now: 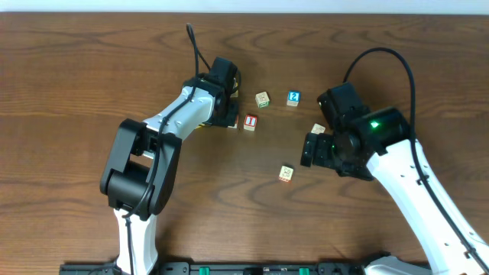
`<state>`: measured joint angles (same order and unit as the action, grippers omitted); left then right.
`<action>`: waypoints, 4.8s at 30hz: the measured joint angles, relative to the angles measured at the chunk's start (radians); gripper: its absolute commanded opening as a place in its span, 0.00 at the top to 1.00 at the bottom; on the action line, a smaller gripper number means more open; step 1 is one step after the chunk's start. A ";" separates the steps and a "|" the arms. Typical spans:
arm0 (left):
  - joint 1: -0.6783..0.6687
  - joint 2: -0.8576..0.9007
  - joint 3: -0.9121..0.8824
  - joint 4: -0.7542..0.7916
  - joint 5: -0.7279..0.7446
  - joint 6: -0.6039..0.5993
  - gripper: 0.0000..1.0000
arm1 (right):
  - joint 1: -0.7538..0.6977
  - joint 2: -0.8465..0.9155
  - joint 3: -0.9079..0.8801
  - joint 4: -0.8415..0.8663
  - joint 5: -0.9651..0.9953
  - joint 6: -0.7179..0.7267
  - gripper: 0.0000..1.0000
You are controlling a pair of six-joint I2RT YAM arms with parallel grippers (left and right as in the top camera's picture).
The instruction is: Spell out Ai2
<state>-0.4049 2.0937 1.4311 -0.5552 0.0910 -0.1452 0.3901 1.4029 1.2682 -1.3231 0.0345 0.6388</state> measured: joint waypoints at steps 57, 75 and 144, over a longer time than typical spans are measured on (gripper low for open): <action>-0.100 -0.132 0.014 -0.201 0.028 -0.005 0.82 | 0.061 0.000 -0.007 -0.004 0.000 -0.003 0.01; -0.113 -0.075 0.008 -0.135 0.034 -0.008 0.82 | 0.061 0.000 -0.007 -0.004 0.000 -0.003 0.01; -0.167 -0.072 -0.068 0.019 0.070 -0.046 0.82 | 0.061 0.000 -0.007 -0.003 0.007 -0.003 0.01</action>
<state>-0.5720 2.0220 1.3628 -0.5358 0.1612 -0.1913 0.4511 1.4033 1.2610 -1.3262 0.0418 0.6361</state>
